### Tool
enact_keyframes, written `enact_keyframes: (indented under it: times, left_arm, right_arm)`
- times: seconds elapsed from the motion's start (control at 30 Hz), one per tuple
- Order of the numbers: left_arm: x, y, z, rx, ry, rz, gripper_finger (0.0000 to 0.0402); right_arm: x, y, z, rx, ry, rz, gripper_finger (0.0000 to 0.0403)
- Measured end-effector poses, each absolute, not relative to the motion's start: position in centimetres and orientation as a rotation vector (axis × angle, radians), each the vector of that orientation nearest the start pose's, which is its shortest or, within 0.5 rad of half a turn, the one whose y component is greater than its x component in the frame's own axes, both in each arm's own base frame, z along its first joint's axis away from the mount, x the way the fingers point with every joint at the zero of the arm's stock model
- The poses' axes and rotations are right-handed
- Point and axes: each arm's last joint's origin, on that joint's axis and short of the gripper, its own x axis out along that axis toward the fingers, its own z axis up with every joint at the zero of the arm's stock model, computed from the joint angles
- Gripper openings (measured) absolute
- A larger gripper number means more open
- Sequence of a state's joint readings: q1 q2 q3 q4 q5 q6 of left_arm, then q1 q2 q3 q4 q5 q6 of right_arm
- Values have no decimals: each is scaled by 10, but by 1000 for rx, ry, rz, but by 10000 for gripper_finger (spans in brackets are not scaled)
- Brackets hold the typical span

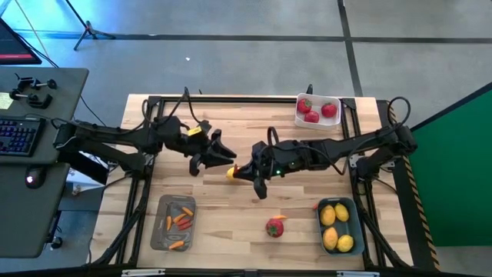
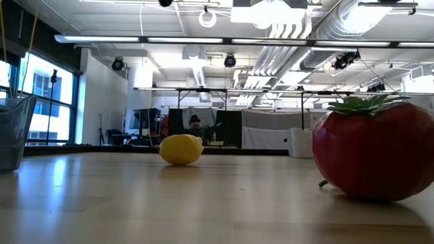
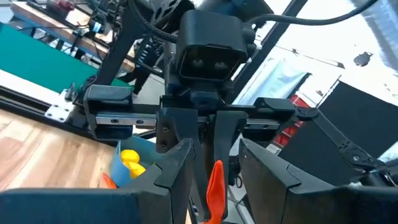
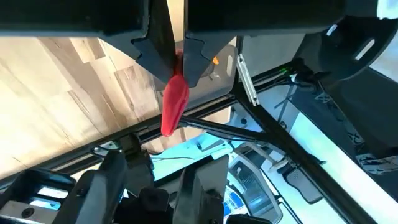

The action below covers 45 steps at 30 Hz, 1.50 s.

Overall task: Sort produce into baskets
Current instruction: Put the orange chili pepper into the black bin

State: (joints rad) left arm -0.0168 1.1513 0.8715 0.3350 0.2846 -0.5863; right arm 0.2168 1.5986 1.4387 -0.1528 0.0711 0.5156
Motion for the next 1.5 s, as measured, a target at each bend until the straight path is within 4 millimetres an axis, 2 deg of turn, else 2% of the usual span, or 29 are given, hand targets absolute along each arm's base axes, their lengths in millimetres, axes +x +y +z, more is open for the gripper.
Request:
enact_keyframes:
  times: [0.33,0.57,0.7,0.87,0.93,1.07,1.23,1.37,1.5]
  left_arm:
    - [272,-25,327,-583,84,-321,120]
    - [275,-29,327,-573,71,-343,116]
    - [275,-29,326,-556,69,-341,85]
    - [275,-29,326,-531,67,-329,13]
    - [275,-29,325,-531,72,-326,8]
    - [274,-29,326,-520,73,-328,4]
    - [263,-25,331,-525,102,-340,1]
    - [243,-27,334,-537,197,-366,1]
    - [216,-40,331,-582,377,-384,1]
  right_arm:
    - [363,77,358,464,335,46,2]
    - [363,76,358,461,330,27,2]
    - [363,76,358,461,329,27,2]
    - [363,76,358,462,327,28,10]
    - [363,76,358,465,328,27,17]
    - [362,76,358,463,331,23,43]
    - [361,75,353,460,382,1,105]
    - [358,75,347,460,454,-22,159]
    - [354,74,340,444,528,-43,197]
